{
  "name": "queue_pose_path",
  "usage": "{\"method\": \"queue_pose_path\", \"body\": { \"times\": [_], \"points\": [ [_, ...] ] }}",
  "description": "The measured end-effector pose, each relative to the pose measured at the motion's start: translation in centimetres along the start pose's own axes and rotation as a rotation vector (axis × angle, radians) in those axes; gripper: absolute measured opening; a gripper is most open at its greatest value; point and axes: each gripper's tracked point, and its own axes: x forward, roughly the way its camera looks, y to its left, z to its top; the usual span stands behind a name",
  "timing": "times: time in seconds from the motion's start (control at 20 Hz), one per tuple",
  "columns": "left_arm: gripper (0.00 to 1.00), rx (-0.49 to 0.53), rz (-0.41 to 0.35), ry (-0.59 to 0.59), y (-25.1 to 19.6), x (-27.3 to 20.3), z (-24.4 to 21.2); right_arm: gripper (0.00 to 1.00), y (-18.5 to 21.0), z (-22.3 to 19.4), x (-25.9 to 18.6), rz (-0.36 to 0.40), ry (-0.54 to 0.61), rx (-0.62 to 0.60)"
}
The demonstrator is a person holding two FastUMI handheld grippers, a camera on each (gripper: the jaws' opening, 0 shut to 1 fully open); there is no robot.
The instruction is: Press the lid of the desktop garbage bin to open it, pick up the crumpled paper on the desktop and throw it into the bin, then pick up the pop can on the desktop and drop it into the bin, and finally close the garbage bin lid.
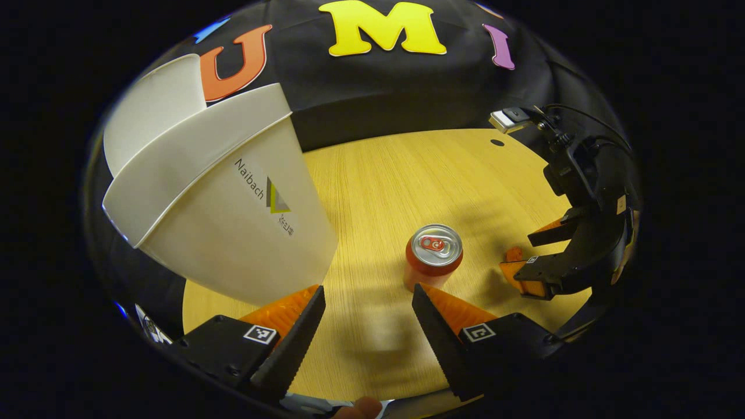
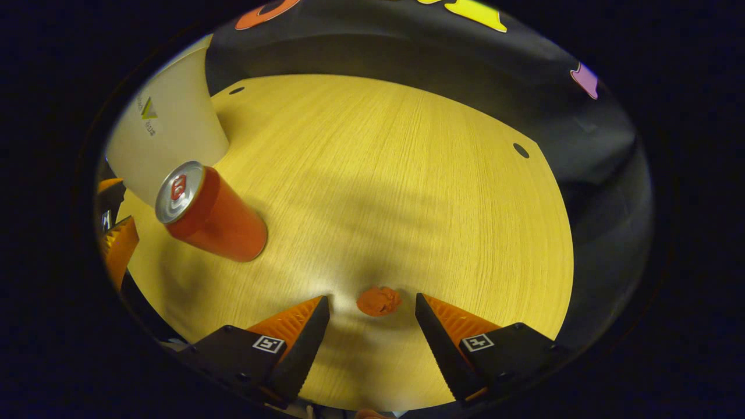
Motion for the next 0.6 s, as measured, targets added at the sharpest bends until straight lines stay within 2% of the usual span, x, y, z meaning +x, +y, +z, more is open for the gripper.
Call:
{"method": "queue_pose_path", "body": {
  "times": [0.35,0.55,0.6],
  "points": [
    [0.99,0.014,-0.001,-0.017,-0.1,-0.1,0.0,0.94,-0.2,0.1,0.7,0.014,0.052,0.027],
    [0.99,0.038,0.018,-0.024,0.2,-0.3,0.0,0.8,0.0,0.3,1.2,0.014,0.068,0.06],
    [0.99,0.046,0.019,-0.027,0.2,-0.4,0.1,0.74,-0.1,0.3,1.3,0.013,0.076,0.076]
  ]
}}
